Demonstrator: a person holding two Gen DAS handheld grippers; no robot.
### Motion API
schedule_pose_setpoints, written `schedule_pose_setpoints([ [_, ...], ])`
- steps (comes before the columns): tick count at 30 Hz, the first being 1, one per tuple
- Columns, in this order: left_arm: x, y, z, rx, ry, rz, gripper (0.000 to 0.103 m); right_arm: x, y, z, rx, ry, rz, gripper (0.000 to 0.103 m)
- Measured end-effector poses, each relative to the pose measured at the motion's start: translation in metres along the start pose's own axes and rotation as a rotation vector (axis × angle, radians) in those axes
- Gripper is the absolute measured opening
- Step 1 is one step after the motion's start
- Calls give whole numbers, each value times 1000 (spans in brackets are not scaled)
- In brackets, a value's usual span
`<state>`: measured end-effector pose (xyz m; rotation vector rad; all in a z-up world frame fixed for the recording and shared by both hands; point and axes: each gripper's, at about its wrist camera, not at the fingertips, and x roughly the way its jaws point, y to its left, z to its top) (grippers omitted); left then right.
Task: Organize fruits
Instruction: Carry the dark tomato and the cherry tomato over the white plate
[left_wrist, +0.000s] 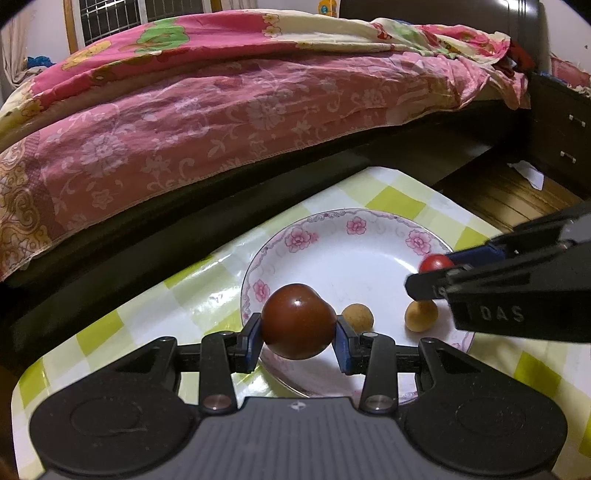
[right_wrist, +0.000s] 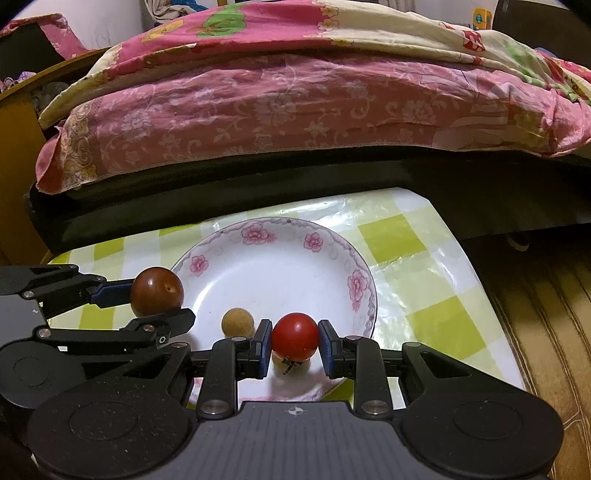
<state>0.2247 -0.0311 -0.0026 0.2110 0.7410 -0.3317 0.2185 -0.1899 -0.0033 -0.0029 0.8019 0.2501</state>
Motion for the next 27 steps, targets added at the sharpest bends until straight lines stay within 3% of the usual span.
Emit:
schedule_pose_setpoints([
  [27,40,-1,7,15,33,-37,47,54,0,27,-75,29,31,25],
])
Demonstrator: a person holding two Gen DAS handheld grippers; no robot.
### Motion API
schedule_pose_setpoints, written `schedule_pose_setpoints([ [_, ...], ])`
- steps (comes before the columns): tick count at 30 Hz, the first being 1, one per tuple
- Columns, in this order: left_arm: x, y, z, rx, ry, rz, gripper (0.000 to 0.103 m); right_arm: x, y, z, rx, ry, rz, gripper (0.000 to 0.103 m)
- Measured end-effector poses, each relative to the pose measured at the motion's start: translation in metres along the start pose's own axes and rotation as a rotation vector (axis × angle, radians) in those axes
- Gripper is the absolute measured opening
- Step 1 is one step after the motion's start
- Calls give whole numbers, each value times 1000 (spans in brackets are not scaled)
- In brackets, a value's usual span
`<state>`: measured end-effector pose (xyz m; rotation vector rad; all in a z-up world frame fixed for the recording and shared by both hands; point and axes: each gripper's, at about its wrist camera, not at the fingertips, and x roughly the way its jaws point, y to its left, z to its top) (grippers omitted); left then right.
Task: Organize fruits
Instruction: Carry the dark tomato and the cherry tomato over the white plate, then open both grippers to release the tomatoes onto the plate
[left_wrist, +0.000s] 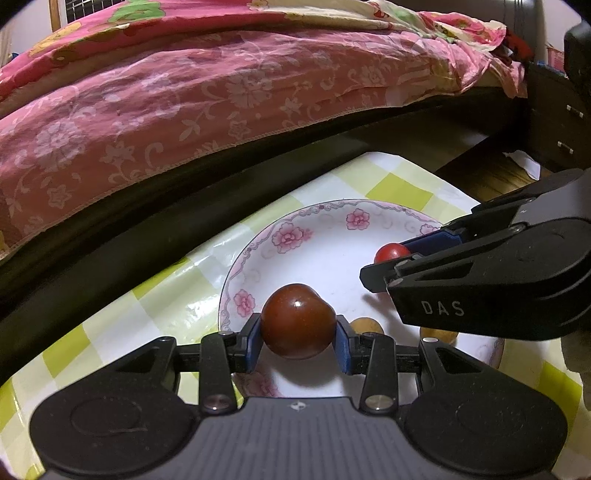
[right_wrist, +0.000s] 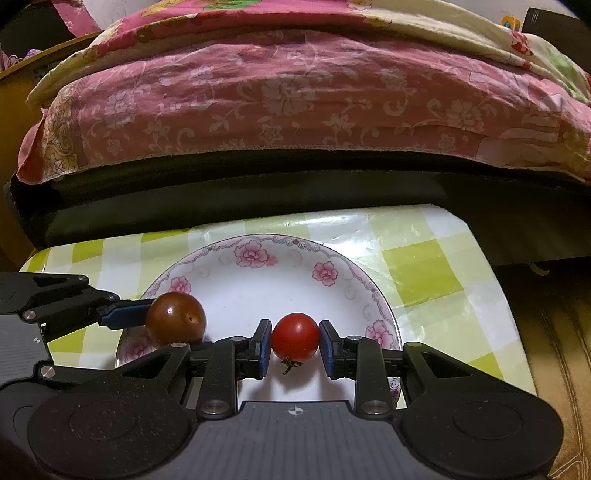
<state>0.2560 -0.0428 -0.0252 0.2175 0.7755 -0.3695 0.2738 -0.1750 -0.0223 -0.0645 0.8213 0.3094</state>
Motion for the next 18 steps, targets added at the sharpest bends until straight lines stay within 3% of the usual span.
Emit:
schedule_pose_setpoints([
  [18,-3,-1,-1,17,-9,8,47,-6,-2,-1,-31,-38,8,29],
])
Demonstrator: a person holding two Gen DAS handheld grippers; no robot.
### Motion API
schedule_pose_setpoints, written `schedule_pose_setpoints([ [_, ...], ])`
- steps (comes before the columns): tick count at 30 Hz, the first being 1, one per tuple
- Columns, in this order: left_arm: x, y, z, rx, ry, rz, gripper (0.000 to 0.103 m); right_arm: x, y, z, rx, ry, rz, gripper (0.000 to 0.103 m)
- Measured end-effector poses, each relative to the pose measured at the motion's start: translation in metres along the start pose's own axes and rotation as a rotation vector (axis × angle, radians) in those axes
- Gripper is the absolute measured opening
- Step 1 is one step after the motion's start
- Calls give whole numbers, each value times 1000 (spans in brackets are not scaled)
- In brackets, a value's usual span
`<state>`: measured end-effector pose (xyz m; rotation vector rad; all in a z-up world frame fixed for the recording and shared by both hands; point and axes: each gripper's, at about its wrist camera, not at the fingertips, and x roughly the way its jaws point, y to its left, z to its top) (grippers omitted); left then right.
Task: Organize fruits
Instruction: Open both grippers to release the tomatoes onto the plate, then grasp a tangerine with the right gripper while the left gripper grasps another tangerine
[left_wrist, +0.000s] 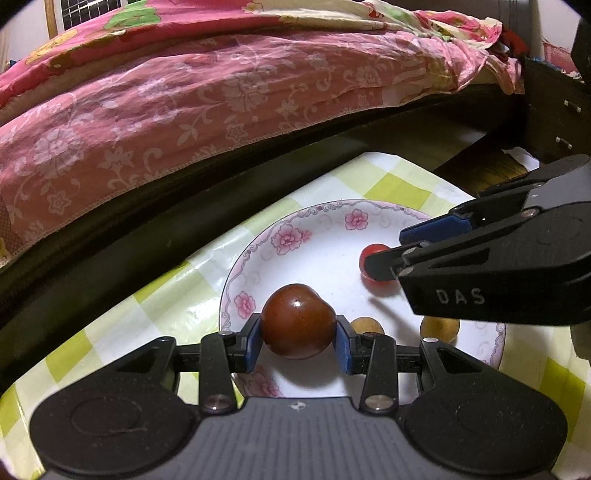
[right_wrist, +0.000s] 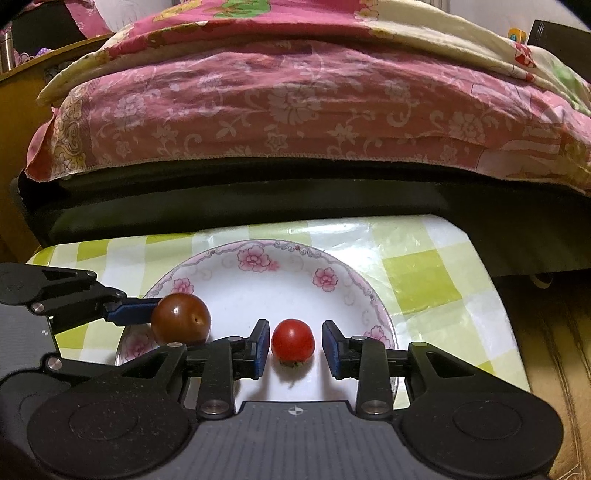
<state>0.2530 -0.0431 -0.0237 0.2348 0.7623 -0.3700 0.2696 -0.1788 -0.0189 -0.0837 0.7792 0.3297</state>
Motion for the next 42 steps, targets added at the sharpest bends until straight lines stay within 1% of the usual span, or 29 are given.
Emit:
schedule_pose_setpoints([
  [14,-7,1,2,-27,1,-5,49,-20,-10,0,48,-25,-18,30],
  [15,-8,1,2,-24,-4,-4,51,-22,-9,-1,46,-26,-18,30],
  [17,-10,-1,3,-20,-21,0,63,-26,-7,-2,45,-29,-16,30],
  [19,-12,-2,5,-17,-31,-6,65,-29,-6,-3,46,-31,-12,30],
  [24,-13,-4,6,-12,-38,-1,65,-31,-6,-3,54,-34,-9,30],
  [29,-23,-1,4,-24,-47,9,65,-35,-8,-7,65,-37,-15,30],
  [36,-50,-6,0,-15,-66,18,65,-50,-2,-13,76,-42,-18,31],
  [42,-83,-7,-14,-21,-76,14,65,-73,8,-21,80,-54,-3,31],
])
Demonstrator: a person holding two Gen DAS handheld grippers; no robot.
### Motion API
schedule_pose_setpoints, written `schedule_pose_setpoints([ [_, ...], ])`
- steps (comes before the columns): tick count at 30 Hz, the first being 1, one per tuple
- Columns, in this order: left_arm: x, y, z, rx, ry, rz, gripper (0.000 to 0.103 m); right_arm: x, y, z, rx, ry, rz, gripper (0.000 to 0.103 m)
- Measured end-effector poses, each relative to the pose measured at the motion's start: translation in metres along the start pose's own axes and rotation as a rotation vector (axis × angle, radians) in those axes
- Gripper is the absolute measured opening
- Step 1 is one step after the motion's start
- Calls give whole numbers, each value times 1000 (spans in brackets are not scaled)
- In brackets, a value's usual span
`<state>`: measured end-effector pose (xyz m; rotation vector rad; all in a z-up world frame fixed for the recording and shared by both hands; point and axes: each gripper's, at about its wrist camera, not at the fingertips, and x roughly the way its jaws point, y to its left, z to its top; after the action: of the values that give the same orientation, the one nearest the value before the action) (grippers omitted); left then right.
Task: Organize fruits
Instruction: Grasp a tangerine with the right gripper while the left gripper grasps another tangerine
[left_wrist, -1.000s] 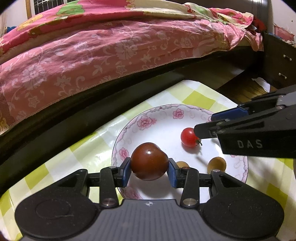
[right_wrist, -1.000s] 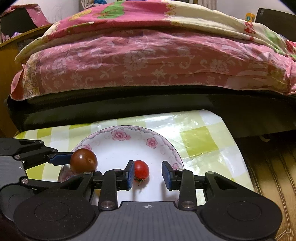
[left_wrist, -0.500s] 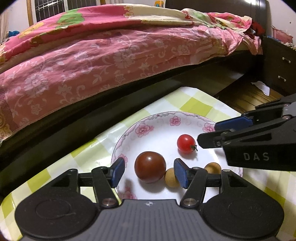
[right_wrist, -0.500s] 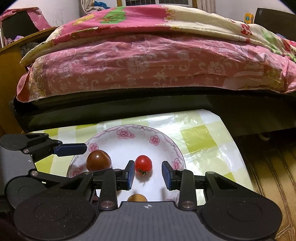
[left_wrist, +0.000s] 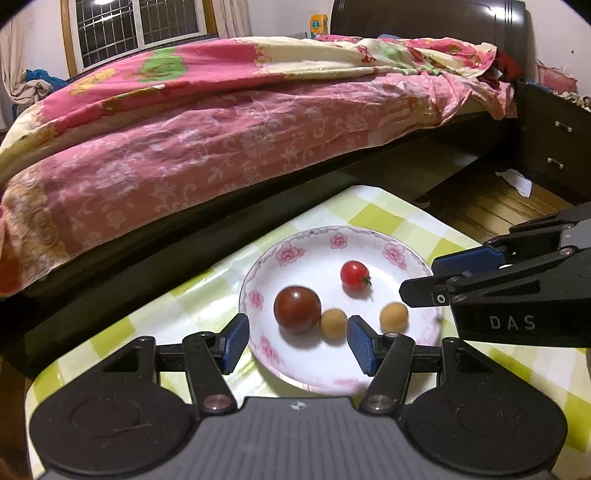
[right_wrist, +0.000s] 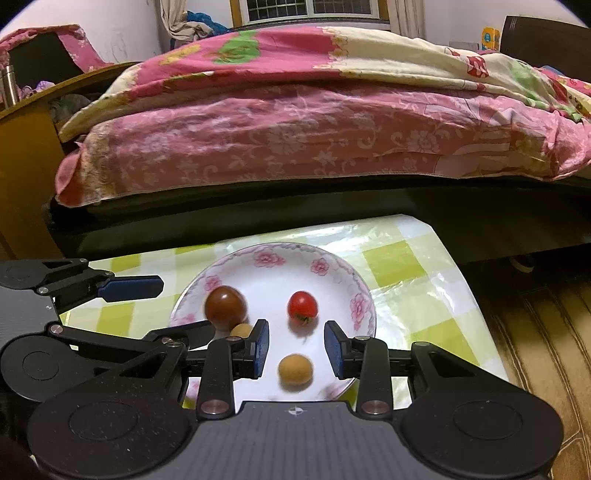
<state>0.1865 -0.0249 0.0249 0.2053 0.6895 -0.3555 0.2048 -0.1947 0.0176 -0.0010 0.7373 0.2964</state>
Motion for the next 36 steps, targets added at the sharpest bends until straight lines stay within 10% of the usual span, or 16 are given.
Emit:
schedule_pose_setpoints([
  [36,-62,12,-99,107,143,-112,65,-19,77,-92,-106,233,126,30],
])
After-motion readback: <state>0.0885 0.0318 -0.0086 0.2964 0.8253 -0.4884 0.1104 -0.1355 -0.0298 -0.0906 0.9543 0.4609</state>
